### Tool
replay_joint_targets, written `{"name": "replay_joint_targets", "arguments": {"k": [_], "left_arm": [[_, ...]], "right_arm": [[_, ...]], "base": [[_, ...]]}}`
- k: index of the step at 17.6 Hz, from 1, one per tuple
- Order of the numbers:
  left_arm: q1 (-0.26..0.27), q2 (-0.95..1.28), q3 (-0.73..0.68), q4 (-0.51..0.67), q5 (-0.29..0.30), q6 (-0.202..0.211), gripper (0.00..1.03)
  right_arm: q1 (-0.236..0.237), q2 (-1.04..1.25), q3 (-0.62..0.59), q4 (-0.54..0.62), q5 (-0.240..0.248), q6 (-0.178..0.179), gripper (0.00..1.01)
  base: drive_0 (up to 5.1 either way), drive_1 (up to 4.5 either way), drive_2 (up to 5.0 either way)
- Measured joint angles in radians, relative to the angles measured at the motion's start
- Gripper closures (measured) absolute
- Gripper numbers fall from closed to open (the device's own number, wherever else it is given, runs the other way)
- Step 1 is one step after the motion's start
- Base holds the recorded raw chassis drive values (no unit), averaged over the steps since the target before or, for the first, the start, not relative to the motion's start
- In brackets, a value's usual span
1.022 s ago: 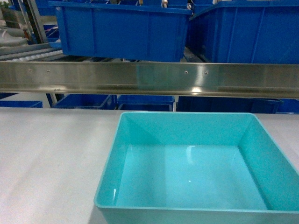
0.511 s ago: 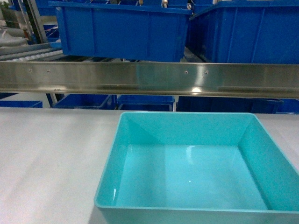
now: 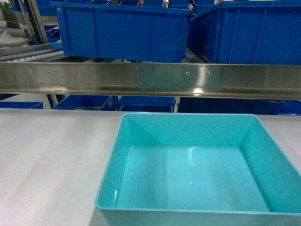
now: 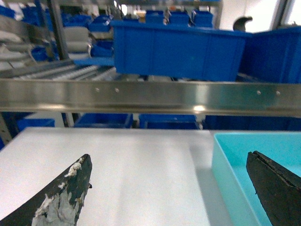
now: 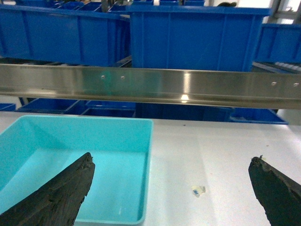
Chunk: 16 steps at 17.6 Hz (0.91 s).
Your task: Organize blue bins on left shelf correctly
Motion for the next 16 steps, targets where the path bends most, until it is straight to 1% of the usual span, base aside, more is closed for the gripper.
{"name": "replay_joint_targets", "arguments": {"k": [1,3,4,5,7,9,10,11,12,13,16], "left_arm": [[-0.036,0.087,0.02,0.03,-0.016,-0.005,0.05],[-0.117,0.232,0.049,0.074,-0.046,-0.024,0.05],[-0.175,0.331,0.057,0.113,-0.079,-0.033,0.05],[-0.208,0.406,0.068,0.1,-0.092,-0.051,0.05],[-0.237,0.515,0.079,0.114,-0.107,-0.084,0.05],[-0.262,0.611,0.108,0.15,-0.123,-0.115,0.05],[-0.274,0.656,0.129,0.17,-0.125,-0.126,0.05],[-0.288,0.691,0.165,0.137,-0.126,-0.142,0.05],[-0.291,0.704,0.172,0.132,-0.121,-0.149,0.05],[-0.295,0.703,0.172,0.126,-0.119,-0.155,0.05],[-0.295,0.701,0.172,0.128,-0.119,-0.157,0.05]], "right_arm": [[0.026,0.11,0.02,0.053,0.008,0.009,0.03],[0.028,0.282,0.043,0.182,0.007,0.008,0.03],[0.019,0.417,0.064,0.259,-0.002,0.008,0.03],[0.017,0.521,0.088,0.284,-0.008,0.01,0.03],[-0.003,0.69,0.125,0.32,-0.047,0.013,0.03],[-0.042,0.816,0.16,0.346,-0.089,0.018,0.03],[-0.055,0.851,0.181,0.322,-0.114,0.017,0.03],[-0.074,0.871,0.196,0.301,-0.143,0.014,0.03],[-0.093,0.865,0.201,0.284,-0.167,0.013,0.03],[-0.105,0.85,0.204,0.284,-0.168,0.012,0.03],[-0.109,0.845,0.207,0.288,-0.169,0.012,0.03]], "base": [[0.0,0.0,0.0],[0.0,0.0,0.0],[0.0,0.0,0.0],[0.0,0.0,0.0],[0.0,0.0,0.0],[0.0,0.0,0.0],[0.0,0.0,0.0],[0.0,0.0,0.0],[0.0,0.0,0.0],[0.0,0.0,0.0],[0.0,0.0,0.0]]}}
